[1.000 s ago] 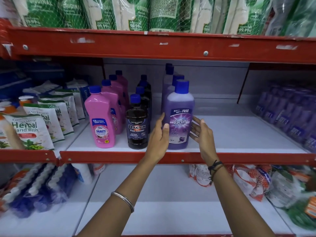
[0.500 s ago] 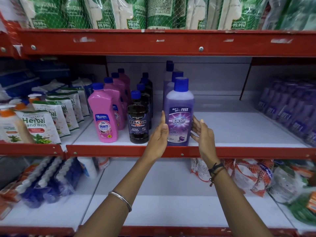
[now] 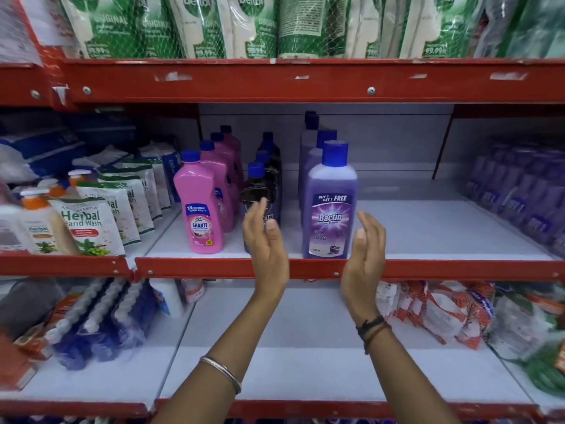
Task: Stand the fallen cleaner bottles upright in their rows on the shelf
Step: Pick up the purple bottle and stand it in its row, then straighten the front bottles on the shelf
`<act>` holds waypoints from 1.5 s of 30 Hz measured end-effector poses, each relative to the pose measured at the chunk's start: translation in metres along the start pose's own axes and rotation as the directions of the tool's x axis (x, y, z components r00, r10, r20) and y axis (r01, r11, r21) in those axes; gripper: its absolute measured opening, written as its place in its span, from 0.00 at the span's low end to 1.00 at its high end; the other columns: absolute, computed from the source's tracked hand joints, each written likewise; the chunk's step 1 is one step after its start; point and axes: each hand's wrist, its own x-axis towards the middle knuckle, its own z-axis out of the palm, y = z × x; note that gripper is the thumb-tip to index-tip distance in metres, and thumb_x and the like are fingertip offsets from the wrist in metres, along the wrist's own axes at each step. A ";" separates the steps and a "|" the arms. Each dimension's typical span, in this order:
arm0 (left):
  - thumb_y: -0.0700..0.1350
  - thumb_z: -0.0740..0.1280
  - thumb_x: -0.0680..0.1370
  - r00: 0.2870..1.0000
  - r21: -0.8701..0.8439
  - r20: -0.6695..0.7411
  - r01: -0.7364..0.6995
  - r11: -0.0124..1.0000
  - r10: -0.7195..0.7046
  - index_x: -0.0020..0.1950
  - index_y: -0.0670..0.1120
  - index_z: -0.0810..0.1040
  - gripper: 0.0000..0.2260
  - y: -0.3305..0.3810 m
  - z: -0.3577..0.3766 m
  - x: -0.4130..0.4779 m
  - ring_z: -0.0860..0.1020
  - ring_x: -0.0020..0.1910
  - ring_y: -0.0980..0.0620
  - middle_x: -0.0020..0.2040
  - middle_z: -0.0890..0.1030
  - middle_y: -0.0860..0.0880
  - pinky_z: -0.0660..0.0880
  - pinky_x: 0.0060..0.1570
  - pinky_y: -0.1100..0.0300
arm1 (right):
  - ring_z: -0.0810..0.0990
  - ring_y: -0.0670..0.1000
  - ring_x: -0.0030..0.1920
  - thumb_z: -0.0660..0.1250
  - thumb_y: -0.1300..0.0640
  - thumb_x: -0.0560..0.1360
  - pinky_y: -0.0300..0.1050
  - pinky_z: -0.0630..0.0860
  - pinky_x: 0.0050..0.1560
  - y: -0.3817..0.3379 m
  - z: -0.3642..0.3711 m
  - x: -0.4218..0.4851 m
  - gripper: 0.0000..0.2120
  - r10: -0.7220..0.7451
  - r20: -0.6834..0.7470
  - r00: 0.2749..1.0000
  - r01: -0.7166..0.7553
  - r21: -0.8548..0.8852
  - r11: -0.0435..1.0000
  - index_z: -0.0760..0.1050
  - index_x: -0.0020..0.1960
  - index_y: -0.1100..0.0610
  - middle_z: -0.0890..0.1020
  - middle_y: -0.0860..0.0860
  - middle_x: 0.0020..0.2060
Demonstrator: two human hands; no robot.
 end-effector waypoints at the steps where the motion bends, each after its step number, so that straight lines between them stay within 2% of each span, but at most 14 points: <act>1: 0.67 0.45 0.74 0.999 -0.007 -0.051 0.000 1.000 0.000 0.72 0.54 0.62 0.31 0.000 -0.006 0.004 0.60 0.71 0.60 0.73 0.61 0.50 0.57 0.66 0.76 | 0.70 0.31 0.60 0.51 0.52 0.79 0.25 0.69 0.56 -0.003 0.005 -0.008 0.21 -0.053 0.029 0.998 0.053 0.011 0.999 0.70 0.66 0.61 0.73 0.51 0.61; 4: 0.68 0.42 0.71 0.996 0.015 -0.034 0.088 0.996 -0.087 0.73 0.56 0.58 0.34 -0.004 -0.029 0.021 0.55 0.68 0.72 0.77 0.54 0.50 0.50 0.57 0.87 | 0.68 0.39 0.67 0.50 0.51 0.80 0.33 0.65 0.67 -0.008 0.035 -0.026 0.21 -0.037 0.253 0.967 0.034 0.015 0.999 0.70 0.68 0.55 0.74 0.48 0.66; 7: 0.73 0.40 0.68 0.990 0.055 0.068 0.122 0.991 -0.126 0.74 0.59 0.54 0.37 -0.021 -0.046 0.036 0.51 0.75 0.63 0.77 0.53 0.55 0.49 0.73 0.62 | 0.62 0.37 0.70 0.48 0.48 0.81 0.37 0.57 0.72 -0.008 0.072 -0.023 0.21 0.155 0.396 0.905 -0.159 -0.022 0.987 0.62 0.72 0.49 0.67 0.45 0.72; 9: 0.75 0.40 0.67 0.974 0.045 0.160 0.153 0.987 -0.158 0.74 0.58 0.53 0.39 -0.027 -0.048 0.043 0.52 0.74 0.61 0.74 0.55 0.61 0.50 0.74 0.57 | 0.59 0.37 0.69 0.47 0.49 0.82 0.36 0.54 0.71 -0.007 0.088 -0.012 0.21 0.214 0.394 0.894 -0.214 -0.043 0.976 0.59 0.74 0.50 0.64 0.46 0.74; 13: 0.72 0.40 0.67 0.927 0.073 0.326 0.170 0.983 -0.184 0.75 0.57 0.52 0.39 -0.020 -0.062 0.044 0.56 0.69 0.64 0.71 0.58 0.62 0.54 0.64 0.75 | 0.64 0.41 0.69 0.47 0.51 0.82 0.41 0.59 0.73 -0.002 0.110 -0.003 0.21 0.243 0.371 0.896 -0.260 -0.006 0.966 0.61 0.74 0.52 0.68 0.49 0.72; 18: 0.72 0.38 0.67 0.901 0.129 0.390 0.148 0.981 -0.187 0.74 0.63 0.50 0.36 -0.020 -0.072 0.046 0.57 0.73 0.57 0.76 0.59 0.55 0.56 0.72 0.56 | 0.70 0.44 0.68 0.49 0.44 0.77 0.49 0.66 0.71 0.007 0.111 -0.004 0.25 0.247 0.323 0.914 -0.273 0.037 0.961 0.65 0.71 0.49 0.72 0.42 0.66; 21: 0.75 0.38 0.66 0.879 0.153 0.437 0.135 0.979 -0.189 0.71 0.69 0.48 0.34 -0.024 -0.078 0.044 0.57 0.75 0.51 0.74 0.57 0.60 0.57 0.74 0.44 | 0.73 0.42 0.64 0.49 0.45 0.77 0.42 0.69 0.66 0.007 0.107 -0.010 0.24 0.237 0.311 0.920 -0.265 0.050 0.963 0.65 0.71 0.48 0.73 0.39 0.62; 25: 0.75 0.37 0.65 0.872 0.153 0.456 0.120 0.981 -0.178 0.72 0.68 0.48 0.35 -0.023 -0.088 0.035 0.56 0.75 0.51 0.76 0.56 0.57 0.57 0.74 0.43 | 0.72 0.43 0.64 0.48 0.44 0.77 0.40 0.68 0.65 0.006 0.103 -0.023 0.23 0.223 0.298 0.928 -0.246 0.041 0.968 0.65 0.71 0.44 0.73 0.38 0.62; 30: 0.71 0.38 0.69 0.856 0.165 0.482 0.122 0.979 -0.188 0.71 0.69 0.49 0.30 -0.022 -0.094 0.034 0.57 0.76 0.52 0.77 0.57 0.56 0.57 0.74 0.43 | 0.66 0.45 0.71 0.47 0.43 0.78 0.45 0.64 0.72 -0.003 0.103 -0.032 0.24 0.227 0.313 0.922 -0.250 0.037 0.967 0.61 0.73 0.44 0.67 0.42 0.70; 34: 0.70 0.43 0.72 0.942 0.093 0.314 0.095 0.991 -0.120 0.71 0.63 0.60 0.29 -0.023 -0.103 0.031 0.64 0.72 0.54 0.73 0.66 0.55 0.62 0.72 0.48 | 0.62 0.44 0.73 0.49 0.45 0.80 0.50 0.60 0.75 -0.011 0.105 -0.043 0.24 0.223 0.155 0.962 -0.225 -0.007 0.974 0.60 0.74 0.49 0.65 0.47 0.74; 37: 0.70 0.44 0.72 0.997 0.004 0.028 0.068 0.998 -0.068 0.71 0.57 0.62 0.31 -0.029 -0.124 0.038 0.66 0.67 0.61 0.70 0.66 0.54 0.64 0.64 0.69 | 0.67 0.45 0.70 0.50 0.49 0.79 0.43 0.64 0.71 -0.024 0.114 -0.061 0.22 0.021 0.010 1.000 -0.021 0.054 0.998 0.67 0.70 0.55 0.71 0.49 0.69; 39: 0.65 0.44 0.75 0.993 -0.027 -0.040 0.114 0.993 -0.115 0.73 0.55 0.59 0.29 -0.032 -0.136 0.052 0.63 0.68 0.61 0.74 0.61 0.52 0.63 0.60 0.73 | 0.70 0.44 0.68 0.50 0.51 0.79 0.37 0.66 0.68 -0.030 0.127 -0.070 0.22 -0.067 0.088 0.994 0.058 0.101 0.993 0.69 0.68 0.57 0.74 0.50 0.66; 43: 0.56 0.42 0.80 0.974 -0.050 0.057 0.223 0.974 -0.220 0.75 0.53 0.56 0.23 -0.043 -0.151 0.081 0.60 0.70 0.58 0.77 0.57 0.49 0.64 0.56 0.70 | 0.66 0.40 0.69 0.48 0.49 0.81 0.23 0.62 0.63 -0.034 0.168 -0.069 0.22 0.103 0.408 0.907 -0.150 0.084 0.985 0.63 0.72 0.54 0.68 0.50 0.72; 45: 0.55 0.42 0.81 0.963 -0.063 0.115 0.254 0.965 -0.246 0.75 0.52 0.56 0.23 -0.050 -0.156 0.087 0.61 0.71 0.54 0.76 0.59 0.48 0.64 0.59 0.66 | 0.64 0.43 0.71 0.46 0.48 0.81 0.34 0.63 0.70 -0.031 0.192 -0.064 0.24 0.164 0.454 0.876 -0.202 0.037 0.979 0.58 0.75 0.54 0.64 0.51 0.74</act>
